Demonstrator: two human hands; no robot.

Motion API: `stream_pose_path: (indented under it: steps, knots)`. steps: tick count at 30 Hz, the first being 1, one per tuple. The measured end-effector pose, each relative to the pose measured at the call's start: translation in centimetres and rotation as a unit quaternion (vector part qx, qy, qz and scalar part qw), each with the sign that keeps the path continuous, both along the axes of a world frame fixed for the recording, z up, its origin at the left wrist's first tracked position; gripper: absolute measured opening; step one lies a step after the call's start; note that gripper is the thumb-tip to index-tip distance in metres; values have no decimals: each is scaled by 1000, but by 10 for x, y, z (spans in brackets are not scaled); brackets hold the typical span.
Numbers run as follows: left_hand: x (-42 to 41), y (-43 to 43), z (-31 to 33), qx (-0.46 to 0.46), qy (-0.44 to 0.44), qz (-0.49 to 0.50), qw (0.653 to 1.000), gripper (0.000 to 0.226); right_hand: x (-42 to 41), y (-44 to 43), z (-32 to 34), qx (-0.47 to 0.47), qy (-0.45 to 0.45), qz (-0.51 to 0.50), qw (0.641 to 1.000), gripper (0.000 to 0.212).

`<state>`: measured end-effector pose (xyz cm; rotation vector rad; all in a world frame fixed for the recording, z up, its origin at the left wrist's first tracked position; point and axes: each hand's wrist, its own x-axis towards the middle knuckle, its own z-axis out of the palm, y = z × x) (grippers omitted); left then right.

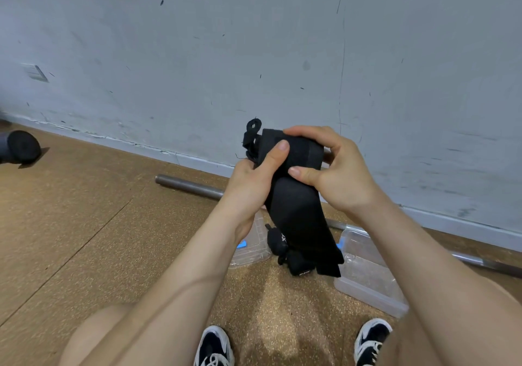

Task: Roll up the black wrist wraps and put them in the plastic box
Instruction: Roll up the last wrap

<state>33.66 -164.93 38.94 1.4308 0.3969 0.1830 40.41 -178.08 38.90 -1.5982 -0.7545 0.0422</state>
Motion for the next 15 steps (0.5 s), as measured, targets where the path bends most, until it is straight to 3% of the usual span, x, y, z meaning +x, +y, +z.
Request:
stream_pose_path:
  steps: [3,7,8,10,12,15]
  knots:
    - [1,-1,0,-21,10,12,1000,32,1,1,-1,-37,-62,-3,997,61]
    - [-2,-1,0,-39,14,9,999,61,1,2,-1,-80,-108,5,991,63]
    - [-3,-2,0,-46,7,11,999,58,1,1,-1,-91,-98,13,991,66]
    - [-3,-1,-1,-48,-14,6,999,40,0,-3,-1,-99,-35,48,993,80]
    - [-2,-1,0,-40,-36,-2,999,32,-1,-5,-2,-46,104,95,989,93]
    - [-2,1,-1,-52,-55,-8,997,34,1,-7,-2,23,322,122,939,79]
